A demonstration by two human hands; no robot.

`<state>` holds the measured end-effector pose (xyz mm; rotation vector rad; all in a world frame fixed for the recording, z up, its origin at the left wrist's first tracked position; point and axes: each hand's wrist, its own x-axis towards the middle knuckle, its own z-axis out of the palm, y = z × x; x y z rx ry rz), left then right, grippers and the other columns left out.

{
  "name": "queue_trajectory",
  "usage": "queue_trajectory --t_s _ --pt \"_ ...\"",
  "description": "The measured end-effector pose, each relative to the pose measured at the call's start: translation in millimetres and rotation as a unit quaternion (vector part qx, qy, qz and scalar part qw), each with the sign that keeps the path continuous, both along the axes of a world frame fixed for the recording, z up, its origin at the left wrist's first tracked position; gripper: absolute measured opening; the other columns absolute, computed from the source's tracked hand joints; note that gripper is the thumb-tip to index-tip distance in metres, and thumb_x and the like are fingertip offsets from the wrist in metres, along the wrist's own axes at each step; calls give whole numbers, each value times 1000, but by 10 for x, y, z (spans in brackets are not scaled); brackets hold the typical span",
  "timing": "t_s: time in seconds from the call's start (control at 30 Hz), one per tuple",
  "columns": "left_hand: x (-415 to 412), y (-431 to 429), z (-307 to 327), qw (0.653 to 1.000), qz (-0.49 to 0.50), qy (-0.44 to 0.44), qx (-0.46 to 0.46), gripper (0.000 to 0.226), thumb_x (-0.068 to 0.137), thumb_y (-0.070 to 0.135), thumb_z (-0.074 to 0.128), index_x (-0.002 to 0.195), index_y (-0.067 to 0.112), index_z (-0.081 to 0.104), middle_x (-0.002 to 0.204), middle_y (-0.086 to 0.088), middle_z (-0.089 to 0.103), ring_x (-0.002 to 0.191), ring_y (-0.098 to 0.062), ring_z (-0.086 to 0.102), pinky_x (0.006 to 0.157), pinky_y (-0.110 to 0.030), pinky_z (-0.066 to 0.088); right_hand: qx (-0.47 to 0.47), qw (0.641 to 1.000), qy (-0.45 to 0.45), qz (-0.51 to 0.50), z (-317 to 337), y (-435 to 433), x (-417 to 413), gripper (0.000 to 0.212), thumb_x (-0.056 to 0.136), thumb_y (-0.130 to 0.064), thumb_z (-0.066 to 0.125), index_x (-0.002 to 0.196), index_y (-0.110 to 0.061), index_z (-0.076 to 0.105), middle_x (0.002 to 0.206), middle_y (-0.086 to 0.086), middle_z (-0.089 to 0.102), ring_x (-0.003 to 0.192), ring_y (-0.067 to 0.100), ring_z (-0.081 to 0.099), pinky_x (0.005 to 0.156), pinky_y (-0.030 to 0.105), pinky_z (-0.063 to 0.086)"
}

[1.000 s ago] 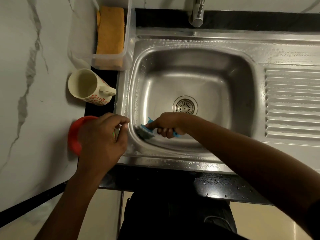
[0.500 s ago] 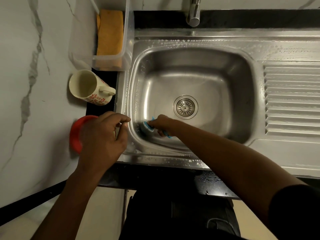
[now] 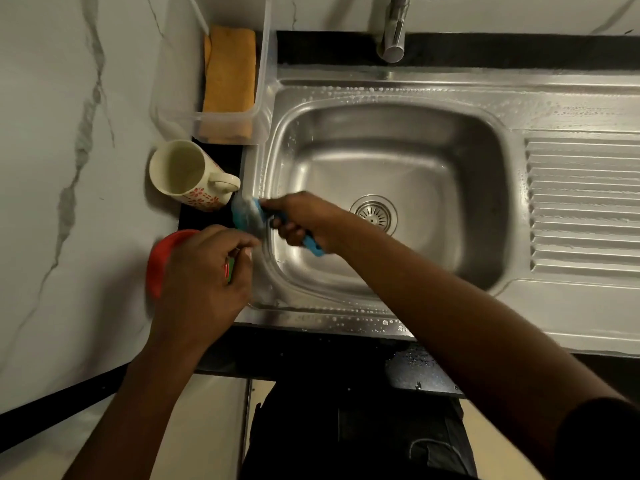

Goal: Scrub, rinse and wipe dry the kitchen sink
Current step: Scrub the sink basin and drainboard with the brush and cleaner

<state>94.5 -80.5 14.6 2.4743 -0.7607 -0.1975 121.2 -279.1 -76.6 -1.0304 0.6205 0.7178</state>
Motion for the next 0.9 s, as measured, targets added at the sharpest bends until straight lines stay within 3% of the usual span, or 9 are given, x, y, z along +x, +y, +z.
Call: queue_trajectory --t_s 0.07,0.23,0.37,0.5,0.6,0.7,0.8,0.9 --pt "19 34 55 1000 12 -7 -11 15 97 10 67 108 15 76 103 3 73 86 -15 69 83 -44 60 -72 996 -24 -36 59 -95 84 33 105 -29 60 115 2 68 64 0 49 45 6 34 38 18 27" --pt "5 73 74 999 14 -11 -29 15 99 14 64 109 15 75 103 3 73 85 -15 70 82 -44 61 -197 980 9 37 -43 -398 -93 33 103 -28 62 114 2 71 64 1 54 43 7 37 40 19 32" --pt "-20 45 8 999 10 11 -30 17 96 7 69 111 12 76 103 3 73 88 -13 69 82 -38 60 -208 973 43 86 -384 -220 -314 31 101 -23 66 113 5 71 63 4 54 40 9 37 38 20 30" --pt "-73 32 -24 999 8 14 -30 17 95 3 70 108 12 76 101 4 72 87 -10 66 82 -28 57 -204 967 87 124 -677 -181 -533 27 98 -26 71 97 0 73 57 3 53 39 11 37 39 19 28" --pt "-105 26 -37 1000 0 21 -21 18 95 3 69 108 13 76 101 5 71 86 -8 64 82 -27 56 -268 944 39 187 -820 -162 -463 24 95 -20 73 84 0 67 60 8 56 40 16 43 37 20 33" --pt "-99 25 -44 999 1 25 -23 19 95 2 69 108 14 76 101 8 70 88 -6 64 83 -28 56 -322 919 21 227 -932 -84 -367 26 93 -17 72 94 8 66 69 13 62 44 18 52 40 23 43" --pt "-90 40 -51 999 6 22 -23 18 95 4 69 107 15 76 100 9 70 88 -6 65 83 -30 57 -294 925 6 242 -914 -167 -403 31 96 -22 73 95 8 67 68 11 61 43 15 50 39 23 41" --pt "-98 38 -97 999 -1 27 -17 19 95 3 69 107 15 76 99 8 70 88 -4 63 83 -25 54 -208 944 1 254 -664 -370 -396 28 98 -28 72 96 0 71 63 4 57 43 13 39 39 21 31"
